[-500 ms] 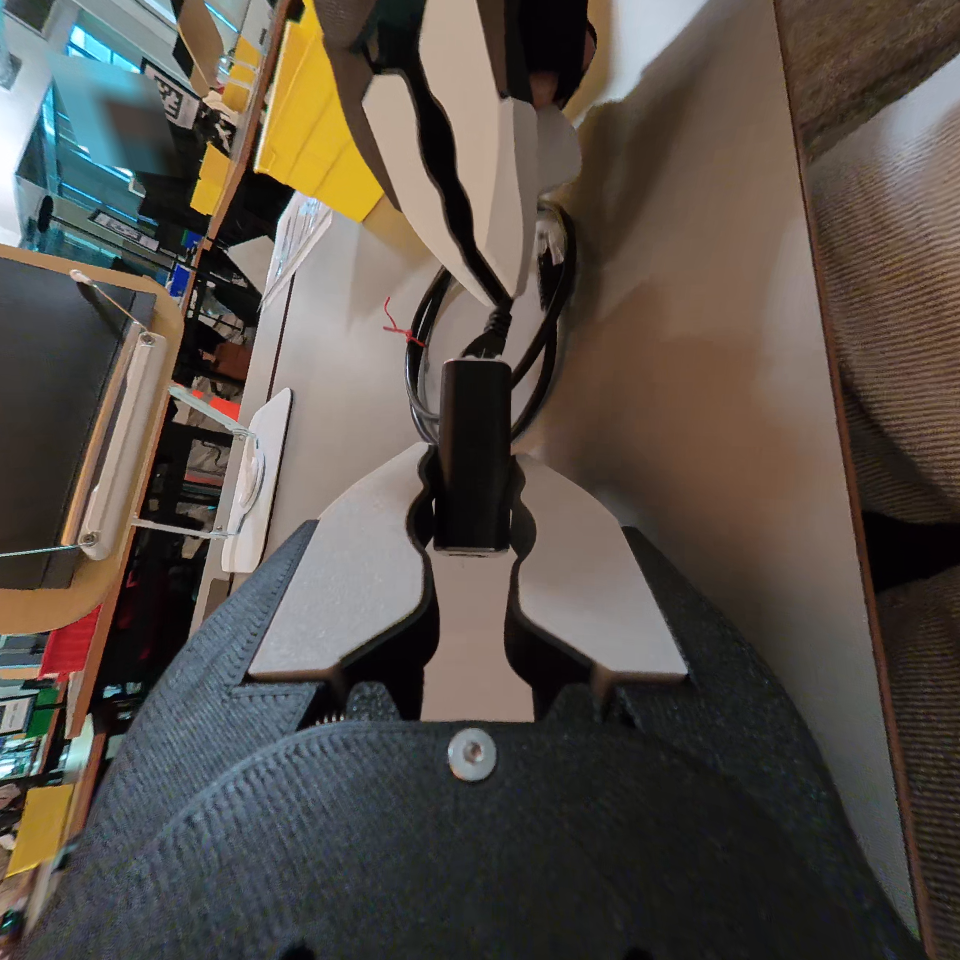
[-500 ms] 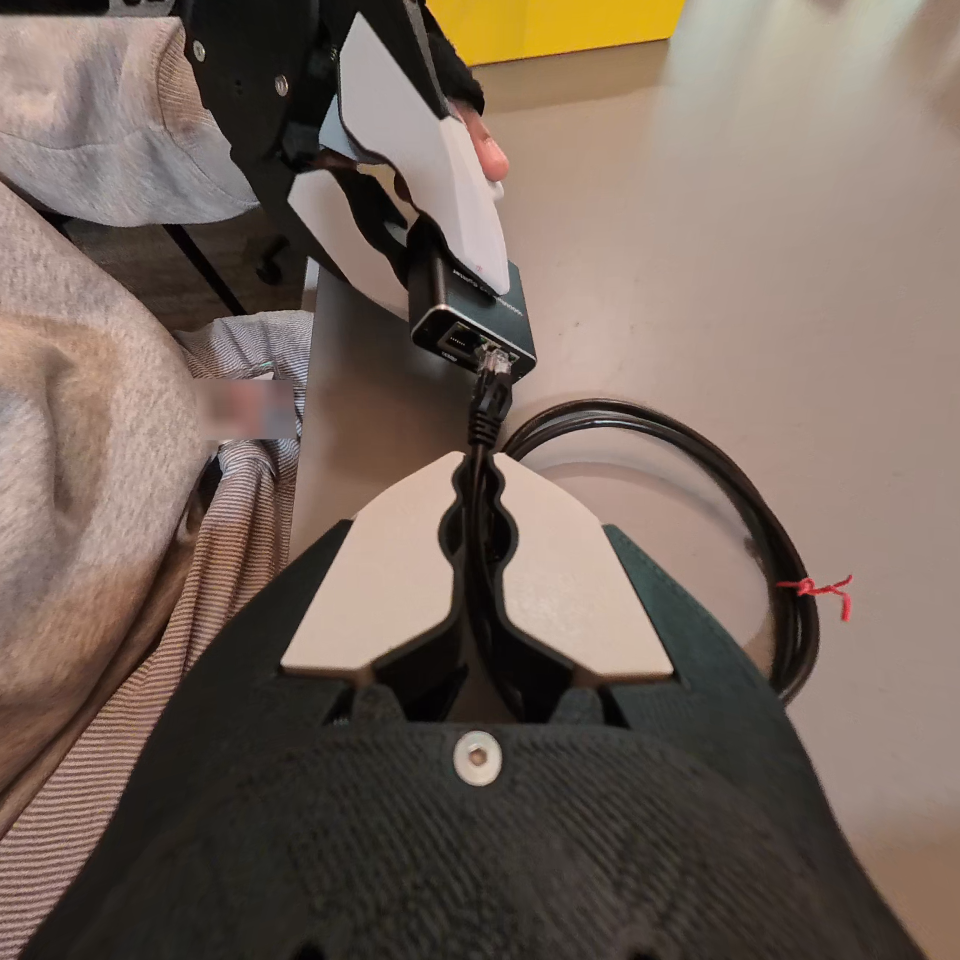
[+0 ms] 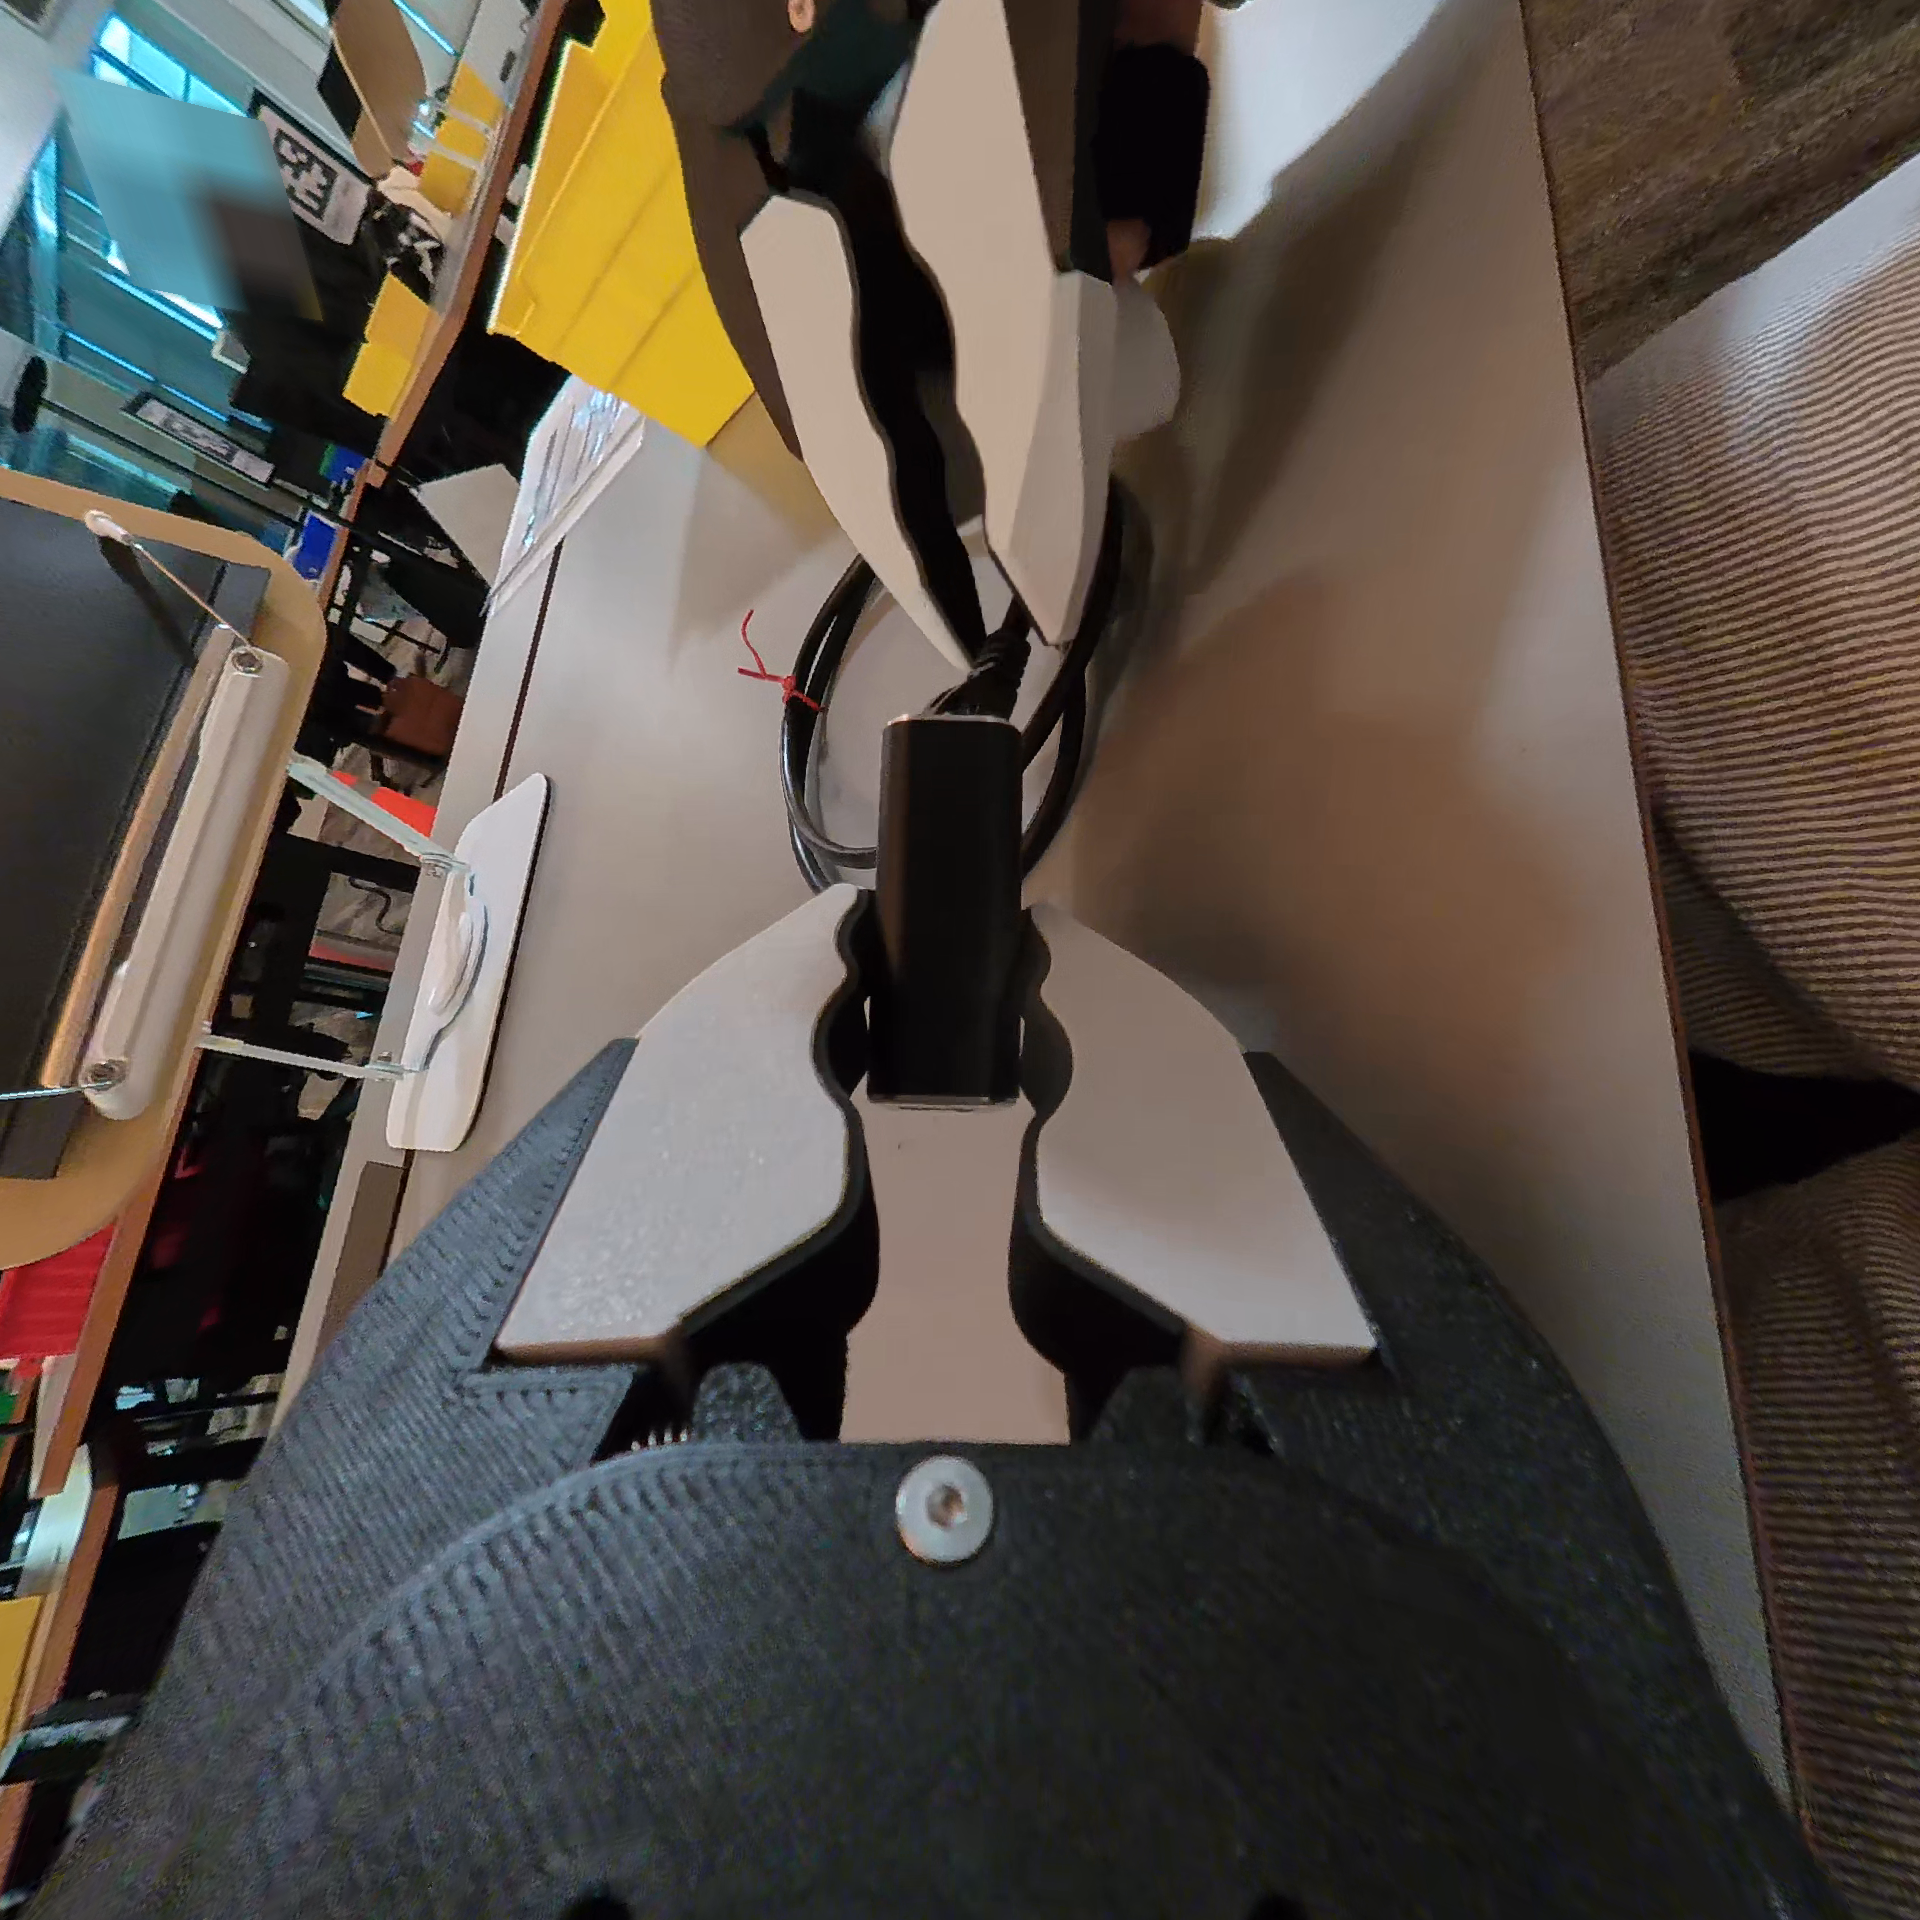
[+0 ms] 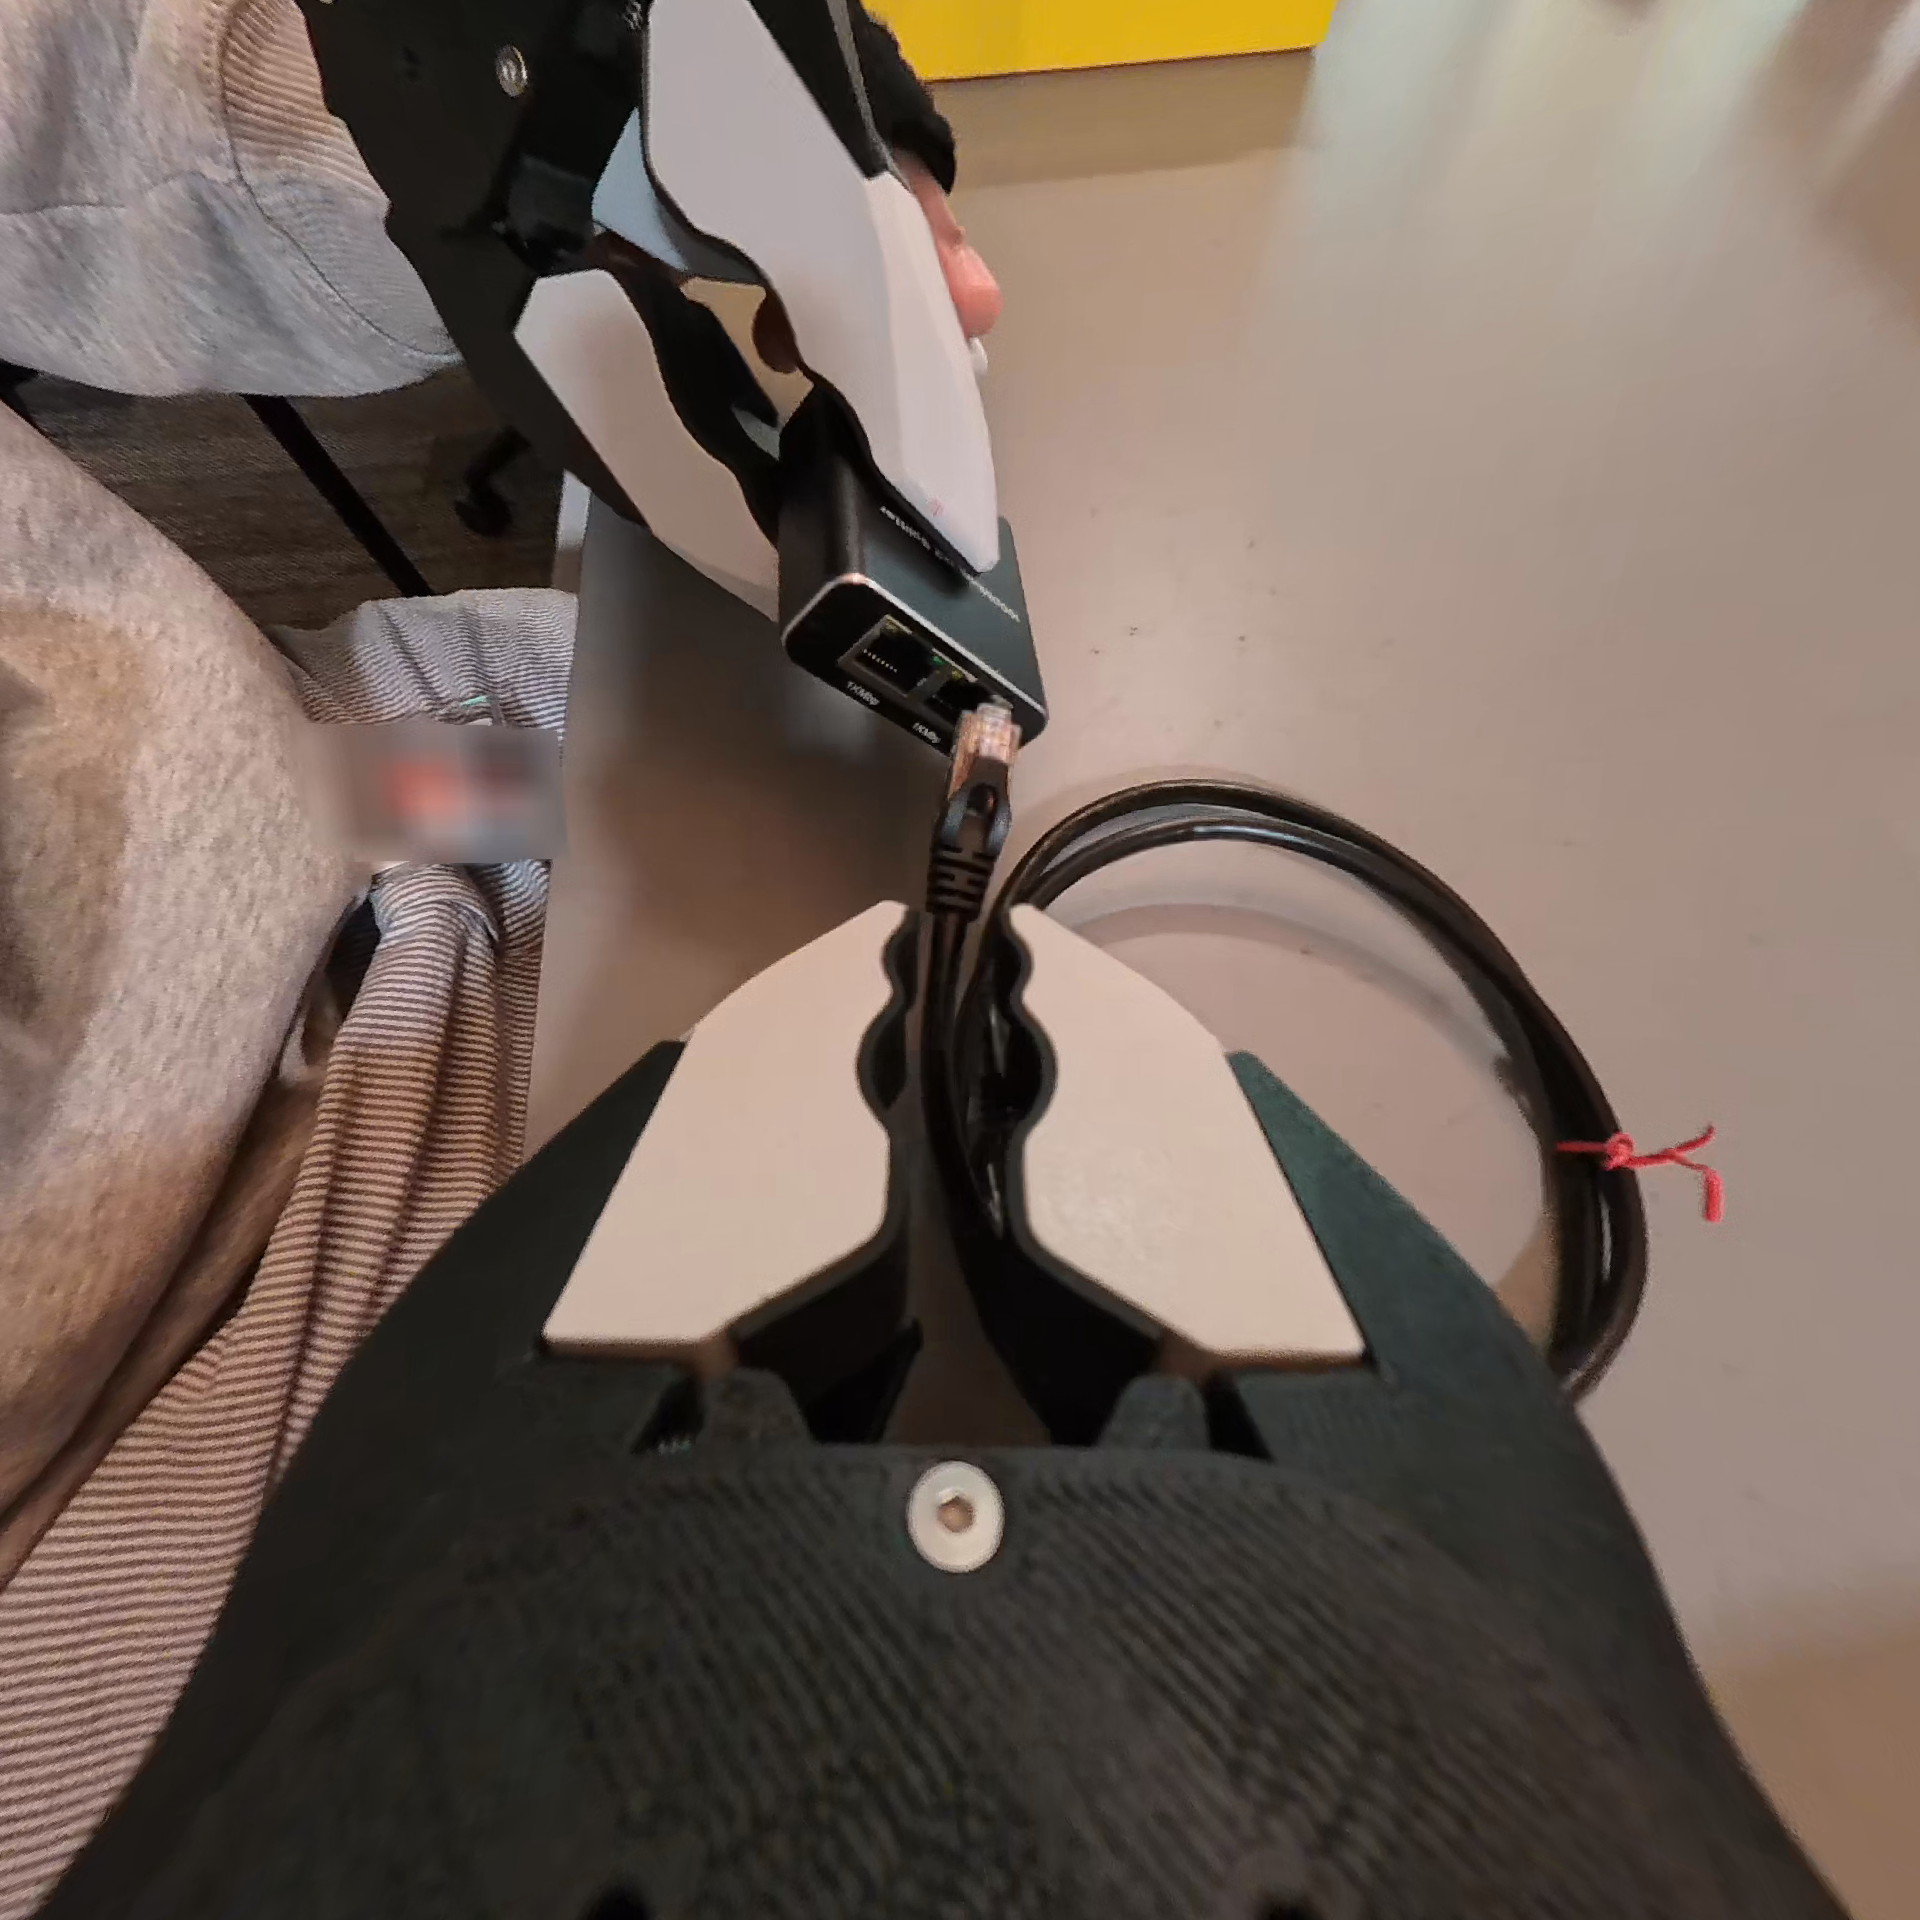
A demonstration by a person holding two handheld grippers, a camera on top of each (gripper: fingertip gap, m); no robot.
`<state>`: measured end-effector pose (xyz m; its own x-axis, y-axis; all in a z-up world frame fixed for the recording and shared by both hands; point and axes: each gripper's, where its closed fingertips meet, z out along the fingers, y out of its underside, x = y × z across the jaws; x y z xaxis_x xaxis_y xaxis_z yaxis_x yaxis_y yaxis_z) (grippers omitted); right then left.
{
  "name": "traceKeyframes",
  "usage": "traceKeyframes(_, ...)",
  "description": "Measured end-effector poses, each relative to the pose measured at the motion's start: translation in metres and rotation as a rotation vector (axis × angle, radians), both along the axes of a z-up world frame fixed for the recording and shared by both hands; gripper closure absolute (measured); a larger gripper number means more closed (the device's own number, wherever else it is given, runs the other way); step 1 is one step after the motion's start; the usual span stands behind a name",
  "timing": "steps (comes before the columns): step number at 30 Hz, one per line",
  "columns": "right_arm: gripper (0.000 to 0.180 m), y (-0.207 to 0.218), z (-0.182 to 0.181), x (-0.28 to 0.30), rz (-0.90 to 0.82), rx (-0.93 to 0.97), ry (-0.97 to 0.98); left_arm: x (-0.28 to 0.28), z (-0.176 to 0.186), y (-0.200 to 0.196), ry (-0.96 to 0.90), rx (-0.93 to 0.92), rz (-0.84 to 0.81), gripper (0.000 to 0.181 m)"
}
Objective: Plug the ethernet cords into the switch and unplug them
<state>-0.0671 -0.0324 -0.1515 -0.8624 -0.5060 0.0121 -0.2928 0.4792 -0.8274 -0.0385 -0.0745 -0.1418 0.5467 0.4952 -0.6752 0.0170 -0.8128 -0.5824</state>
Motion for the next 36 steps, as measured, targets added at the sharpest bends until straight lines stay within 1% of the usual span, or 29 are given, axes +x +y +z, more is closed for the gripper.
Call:
traceKeyframes(5, 0.155, -0.004, -0.008, 0.003, 0.001, 0.003, 0.086, 0.000, -0.001, 0.000, -0.023, 0.044, 0.001, 0.156)
traceKeyframes(10, 0.161, -0.008, -0.002, 0.003, -0.002, -0.072, 0.201, -0.001, 0.000, -0.001, -0.034, 0.092, 0.004, 0.156)
traceKeyframes(13, 0.167, -0.009, 0.002, 0.002, -0.005, -0.101, 0.228, -0.001, 0.001, -0.001, -0.037, 0.112, 0.005, 0.156)
traceKeyframes(18, 0.168, -0.009, 0.008, 0.004, 0.001, -0.116, 0.226, -0.001, 0.002, -0.002, -0.034, 0.119, 0.005, 0.156)
traceKeyframes(21, 0.168, -0.005, 0.009, 0.008, 0.021, -0.071, 0.189, 0.001, 0.001, 0.000, -0.028, 0.096, -0.010, 0.156)
traceKeyframes(24, 0.169, 0.001, 0.004, 0.012, 0.025, 0.046, 0.096, 0.003, -0.001, 0.004, -0.023, 0.053, -0.033, 0.155)
traceKeyframes(27, 0.169, 0.006, 0.002, 0.015, 0.028, 0.118, 0.003, 0.004, -0.003, 0.008, -0.007, -0.005, -0.052, 0.155)
traceKeyframes(36, 0.169, 0.013, 0.001, 0.014, 0.040, 0.186, -0.126, 0.008, -0.004, 0.019, 0.005, -0.053, -0.093, 0.156)
